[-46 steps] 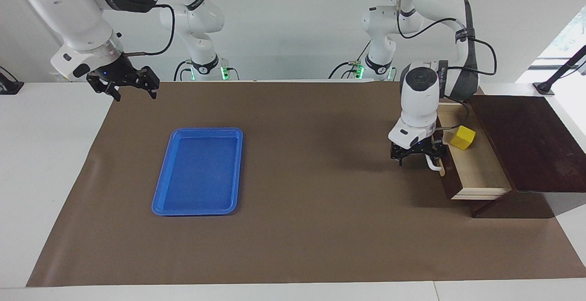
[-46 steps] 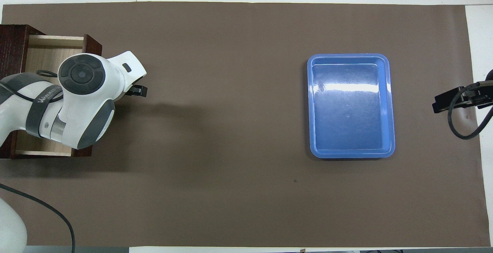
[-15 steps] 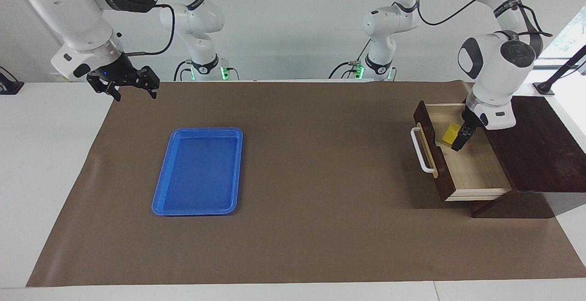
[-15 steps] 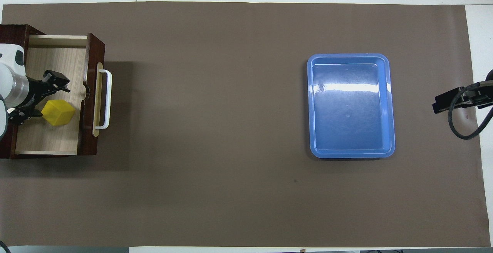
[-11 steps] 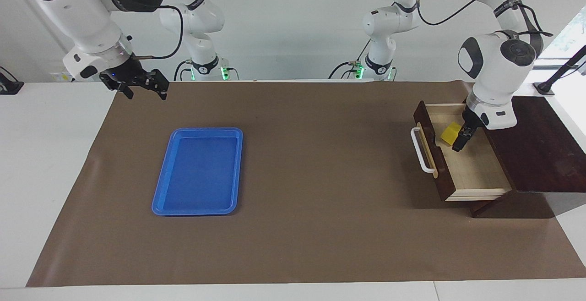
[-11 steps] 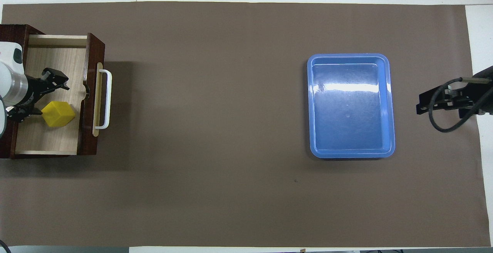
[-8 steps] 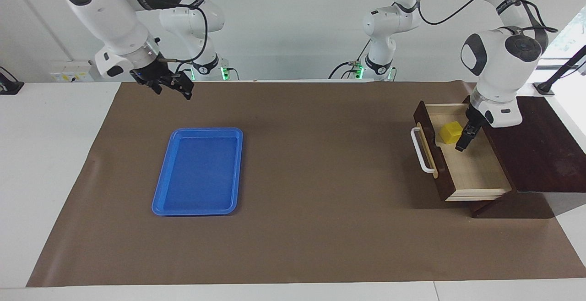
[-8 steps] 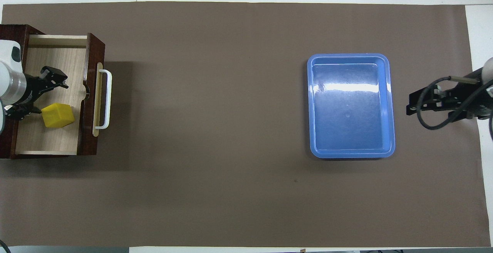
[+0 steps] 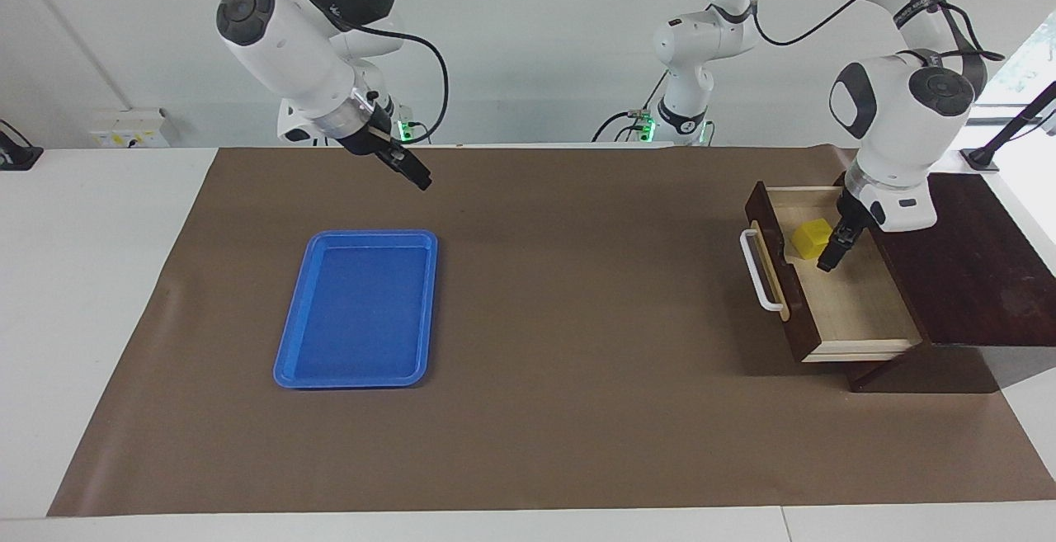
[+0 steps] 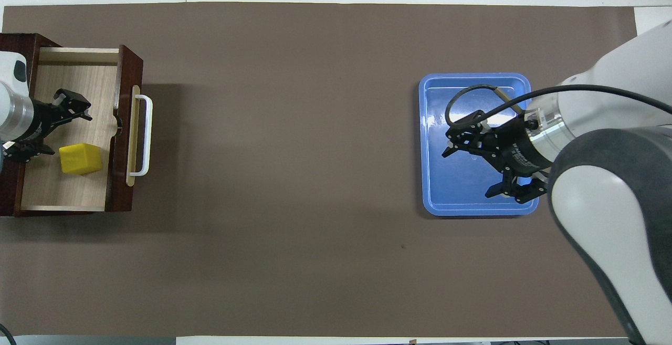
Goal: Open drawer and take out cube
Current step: 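Grasp the yellow cube with the left gripper while the right gripper advances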
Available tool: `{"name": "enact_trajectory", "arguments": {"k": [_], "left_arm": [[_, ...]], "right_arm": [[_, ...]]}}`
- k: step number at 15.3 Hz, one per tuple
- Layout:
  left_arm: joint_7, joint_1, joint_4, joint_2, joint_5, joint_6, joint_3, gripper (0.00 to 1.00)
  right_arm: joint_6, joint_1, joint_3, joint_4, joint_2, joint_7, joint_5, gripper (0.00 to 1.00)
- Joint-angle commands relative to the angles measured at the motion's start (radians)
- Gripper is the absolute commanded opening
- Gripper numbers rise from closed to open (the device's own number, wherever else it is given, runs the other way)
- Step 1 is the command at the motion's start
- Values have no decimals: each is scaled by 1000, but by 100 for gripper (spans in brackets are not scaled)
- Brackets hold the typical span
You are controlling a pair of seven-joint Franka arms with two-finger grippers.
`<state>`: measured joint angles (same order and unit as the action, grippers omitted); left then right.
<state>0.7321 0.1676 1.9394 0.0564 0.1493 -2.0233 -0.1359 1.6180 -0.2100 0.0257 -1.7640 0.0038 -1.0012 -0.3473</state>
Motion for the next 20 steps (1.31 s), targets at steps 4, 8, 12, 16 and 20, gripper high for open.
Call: {"name": "enact_trajectory", "arguments": {"k": [4, 8, 12, 16, 20], "left_arm": [[-171, -19, 64, -26, -10, 8, 1, 100], [-171, -16, 78, -23, -10, 0, 1, 95], [-175, -19, 75, -26, -10, 44, 1, 62], [-175, -23, -18, 5, -11, 86, 1, 0], [-94, -98, -376, 140, -33, 322, -5, 0]], "right_arm": [[59, -35, -4, -22, 21, -120, -59, 100], [60, -32, -4, -22, 21, -119, -61, 100], [63, -29, -4, -22, 21, -117, -68, 100], [63, -28, -4, -22, 22, -117, -74, 100], [65, -26, -4, -22, 22, -116, -76, 100]]}}
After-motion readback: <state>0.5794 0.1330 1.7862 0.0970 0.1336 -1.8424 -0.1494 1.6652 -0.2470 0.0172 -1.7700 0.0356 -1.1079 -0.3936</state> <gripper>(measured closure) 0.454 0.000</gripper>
